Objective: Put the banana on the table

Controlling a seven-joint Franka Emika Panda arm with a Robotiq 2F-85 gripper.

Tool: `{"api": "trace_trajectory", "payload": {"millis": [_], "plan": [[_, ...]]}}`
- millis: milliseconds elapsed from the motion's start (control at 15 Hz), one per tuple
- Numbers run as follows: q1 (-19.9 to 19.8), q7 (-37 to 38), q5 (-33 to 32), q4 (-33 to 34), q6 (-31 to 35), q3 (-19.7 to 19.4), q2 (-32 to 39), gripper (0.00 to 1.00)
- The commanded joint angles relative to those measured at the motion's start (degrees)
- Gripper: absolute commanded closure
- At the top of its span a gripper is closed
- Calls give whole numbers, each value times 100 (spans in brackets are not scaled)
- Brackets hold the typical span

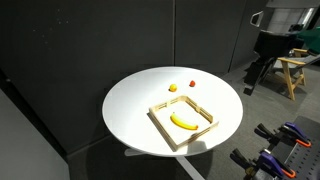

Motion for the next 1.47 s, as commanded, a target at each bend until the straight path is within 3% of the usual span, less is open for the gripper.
{"api": "trace_trajectory", "payload": {"millis": [0,800,1400], "plan": [[-127,187,-56,418,215,-24,625,0],[-320,283,-324,1634,1446,-92,2876,0],[-225,-93,-747,2447,1747,-264,4195,0]]}}
